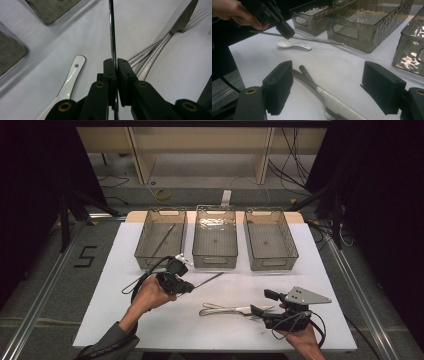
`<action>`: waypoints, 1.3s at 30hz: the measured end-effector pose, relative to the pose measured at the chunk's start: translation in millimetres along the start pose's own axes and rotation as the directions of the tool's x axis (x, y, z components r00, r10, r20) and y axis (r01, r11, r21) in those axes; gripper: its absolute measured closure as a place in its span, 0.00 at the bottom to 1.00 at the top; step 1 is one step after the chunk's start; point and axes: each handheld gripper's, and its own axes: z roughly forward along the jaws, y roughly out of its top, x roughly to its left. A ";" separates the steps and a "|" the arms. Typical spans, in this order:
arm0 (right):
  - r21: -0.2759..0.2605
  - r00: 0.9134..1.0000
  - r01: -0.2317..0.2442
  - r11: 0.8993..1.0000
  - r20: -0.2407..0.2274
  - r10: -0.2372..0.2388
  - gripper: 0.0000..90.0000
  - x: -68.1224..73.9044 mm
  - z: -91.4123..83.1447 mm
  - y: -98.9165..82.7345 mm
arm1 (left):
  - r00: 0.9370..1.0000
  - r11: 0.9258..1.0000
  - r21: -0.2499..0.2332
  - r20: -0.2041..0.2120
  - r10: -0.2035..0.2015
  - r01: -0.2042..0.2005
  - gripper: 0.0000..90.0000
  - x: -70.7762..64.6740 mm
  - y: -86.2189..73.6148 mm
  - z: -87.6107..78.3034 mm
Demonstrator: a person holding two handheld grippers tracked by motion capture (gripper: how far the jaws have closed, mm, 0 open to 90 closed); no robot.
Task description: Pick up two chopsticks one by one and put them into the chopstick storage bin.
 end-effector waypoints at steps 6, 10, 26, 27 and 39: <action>0.000 1.000 -0.006 1.000 0.002 0.006 0.29 -1.1 -0.1 -0.2 | 1.000 0.997 -0.071 0.004 -0.019 0.020 0.95 9.0 4.1 -19.1; 0.000 1.000 -0.008 1.000 0.002 0.008 0.29 -1.4 -0.3 -0.3 | 1.000 0.993 -0.118 -0.013 -0.028 0.026 0.95 15.4 8.5 -35.7; -0.002 1.000 -0.013 1.000 0.005 0.013 0.29 -3.7 -0.4 -0.8 | 0.984 0.968 -0.229 -0.114 -0.134 0.105 0.95 64.3 27.1 -69.3; 0.000 1.000 -0.013 1.000 0.005 0.013 0.29 -3.6 -0.5 -1.0 | 0.981 0.963 -0.240 -0.119 -0.156 0.124 0.95 71.7 29.7 -70.0; -0.003 1.000 -0.014 1.000 0.003 0.014 0.29 -3.9 -0.5 -1.0 | 0.951 0.944 -0.254 -0.171 -0.258 0.211 0.95 117.9 44.0 -75.4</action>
